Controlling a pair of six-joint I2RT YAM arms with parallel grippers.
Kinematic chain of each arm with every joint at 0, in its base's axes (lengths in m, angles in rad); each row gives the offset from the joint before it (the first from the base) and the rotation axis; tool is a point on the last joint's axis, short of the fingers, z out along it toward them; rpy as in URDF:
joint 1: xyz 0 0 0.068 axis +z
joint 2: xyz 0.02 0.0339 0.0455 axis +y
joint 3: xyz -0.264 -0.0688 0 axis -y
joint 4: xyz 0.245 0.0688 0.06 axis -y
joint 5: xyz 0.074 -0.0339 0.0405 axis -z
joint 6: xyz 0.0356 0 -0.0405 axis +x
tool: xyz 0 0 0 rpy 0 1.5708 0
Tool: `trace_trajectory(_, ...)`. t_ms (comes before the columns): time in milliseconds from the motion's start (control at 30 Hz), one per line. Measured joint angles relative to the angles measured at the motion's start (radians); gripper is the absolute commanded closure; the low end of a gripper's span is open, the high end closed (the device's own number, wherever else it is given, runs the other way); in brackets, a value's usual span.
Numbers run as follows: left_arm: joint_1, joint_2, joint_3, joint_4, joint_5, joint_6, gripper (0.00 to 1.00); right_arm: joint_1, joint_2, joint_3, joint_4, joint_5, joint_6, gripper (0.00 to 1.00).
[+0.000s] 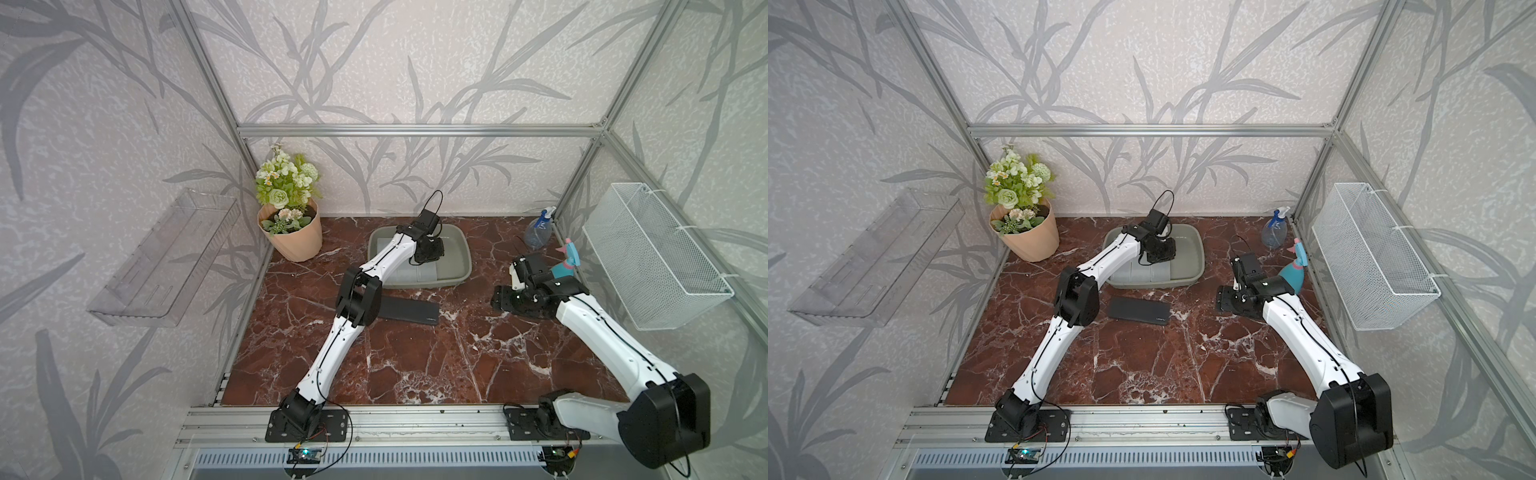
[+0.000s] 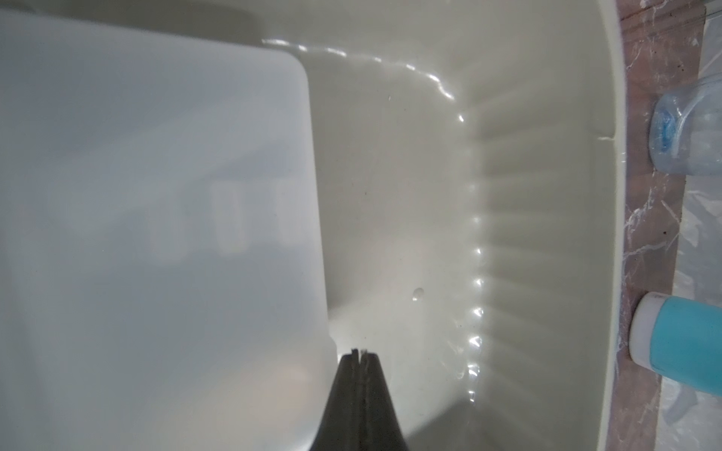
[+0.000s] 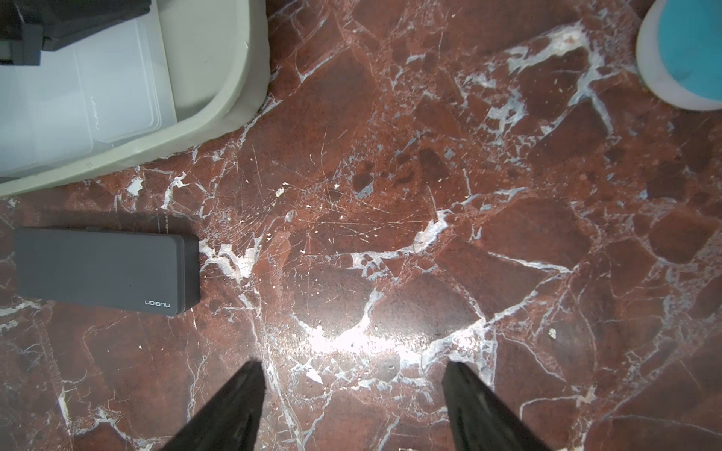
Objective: Put the pencil case into the storage box
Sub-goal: Place the pencil case at the storage box, then pick up the pencil case from the center of the board.
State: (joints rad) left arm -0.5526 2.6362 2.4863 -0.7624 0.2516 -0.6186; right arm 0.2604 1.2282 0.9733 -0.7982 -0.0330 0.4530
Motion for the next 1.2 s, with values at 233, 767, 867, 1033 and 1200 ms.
trace_trajectory(233,0.003,-0.29,-0.179,0.089,-0.042,0.055,0.55,0.03,-0.002,0.0,0.028,-0.082,-0.049,0.17)
trace_trajectory(767,0.364,-1.211,-1.636,0.55,0.013,-0.225,0.43,0.384,0.411,0.182,0.248,-0.179,-0.615,0.07)
trace_trajectory(867,0.366,-1.241,-1.645,0.539,0.04,-0.232,0.37,0.396,0.484,0.251,0.249,-0.226,-0.678,0.07)
trace_trajectory(1033,0.38,-1.305,-1.637,0.539,0.059,-0.229,0.33,0.451,0.614,0.363,0.251,-0.292,-0.721,0.06)
trace_trajectory(1200,0.438,-1.345,-1.64,0.512,0.065,-0.228,0.3,0.504,0.702,0.4,0.251,-0.304,-0.723,0.06)
